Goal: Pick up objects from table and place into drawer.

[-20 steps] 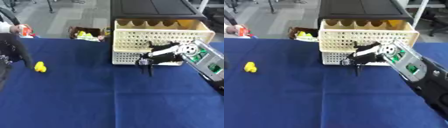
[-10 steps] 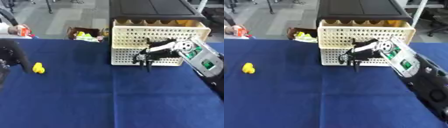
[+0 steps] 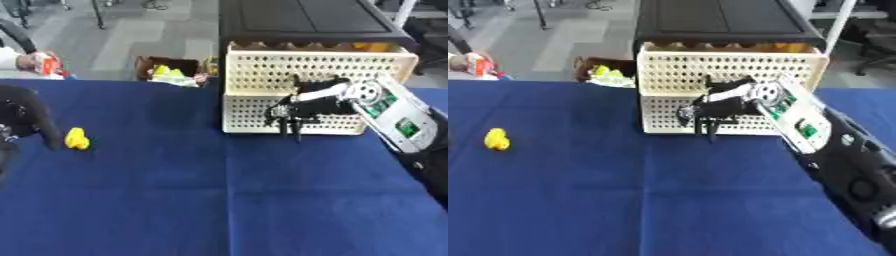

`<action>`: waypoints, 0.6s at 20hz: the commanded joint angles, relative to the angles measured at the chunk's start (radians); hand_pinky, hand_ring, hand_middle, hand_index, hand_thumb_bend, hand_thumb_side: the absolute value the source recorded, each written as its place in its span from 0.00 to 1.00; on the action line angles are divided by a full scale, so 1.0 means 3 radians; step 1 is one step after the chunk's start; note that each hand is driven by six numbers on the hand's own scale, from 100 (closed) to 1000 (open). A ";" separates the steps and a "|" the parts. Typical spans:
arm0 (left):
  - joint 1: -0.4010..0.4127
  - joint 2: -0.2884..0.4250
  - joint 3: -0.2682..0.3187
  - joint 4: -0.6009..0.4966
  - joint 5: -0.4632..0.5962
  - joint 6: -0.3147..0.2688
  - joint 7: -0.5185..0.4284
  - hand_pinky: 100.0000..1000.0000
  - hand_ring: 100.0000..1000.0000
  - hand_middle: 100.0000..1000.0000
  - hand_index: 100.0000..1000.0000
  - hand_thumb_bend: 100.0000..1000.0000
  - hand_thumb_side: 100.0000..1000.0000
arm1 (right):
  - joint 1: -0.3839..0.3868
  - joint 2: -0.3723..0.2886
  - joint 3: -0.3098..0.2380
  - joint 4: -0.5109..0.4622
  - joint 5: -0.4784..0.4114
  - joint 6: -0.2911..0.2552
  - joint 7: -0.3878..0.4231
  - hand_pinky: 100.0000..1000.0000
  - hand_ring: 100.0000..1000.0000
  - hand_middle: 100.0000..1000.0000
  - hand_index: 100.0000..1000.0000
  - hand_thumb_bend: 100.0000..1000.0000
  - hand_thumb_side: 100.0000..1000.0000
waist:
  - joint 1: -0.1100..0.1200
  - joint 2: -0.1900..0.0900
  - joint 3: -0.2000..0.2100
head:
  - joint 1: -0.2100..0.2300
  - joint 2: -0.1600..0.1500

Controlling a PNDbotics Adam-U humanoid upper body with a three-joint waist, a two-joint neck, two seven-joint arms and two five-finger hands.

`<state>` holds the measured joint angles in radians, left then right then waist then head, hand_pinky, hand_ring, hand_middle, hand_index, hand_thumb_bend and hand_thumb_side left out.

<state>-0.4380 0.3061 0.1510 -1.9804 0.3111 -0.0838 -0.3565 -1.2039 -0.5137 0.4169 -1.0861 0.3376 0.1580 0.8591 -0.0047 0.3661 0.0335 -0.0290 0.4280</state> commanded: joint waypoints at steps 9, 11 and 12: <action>0.0000 -0.0002 0.0046 -0.0065 -0.0035 0.0001 -0.0018 0.32 0.42 0.48 0.67 0.00 0.76 | -0.0042 -0.0043 -0.0087 0.0031 0.0105 -0.0156 -0.0001 0.74 0.47 0.52 0.84 0.00 1.00 | 0.0015 -0.0065 0.0011 | -0.0008 -0.0042; 0.0001 0.0002 0.0050 -0.0065 -0.0033 0.0000 -0.0010 0.32 0.42 0.48 0.67 0.00 0.76 | 0.0025 -0.0133 -0.0060 -0.0125 0.0039 -0.0190 0.0071 0.73 0.45 0.51 0.83 0.00 1.00 | 0.0014 -0.0070 0.0012 | 0.0004 -0.0032; 0.0002 0.0004 0.0051 -0.0065 -0.0032 0.0001 -0.0007 0.32 0.42 0.48 0.67 0.00 0.76 | 0.0071 -0.0193 -0.0037 -0.0246 -0.0007 -0.0216 0.0115 0.73 0.45 0.50 0.83 0.00 1.00 | 0.0012 -0.0075 0.0013 | 0.0011 -0.0026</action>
<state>-0.4311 0.2973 0.1567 -1.9804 0.3040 -0.0818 -0.3607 -1.1666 -0.5278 0.4085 -1.1153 0.3508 0.1011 0.8799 -0.0026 0.3669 0.0363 -0.0286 0.4250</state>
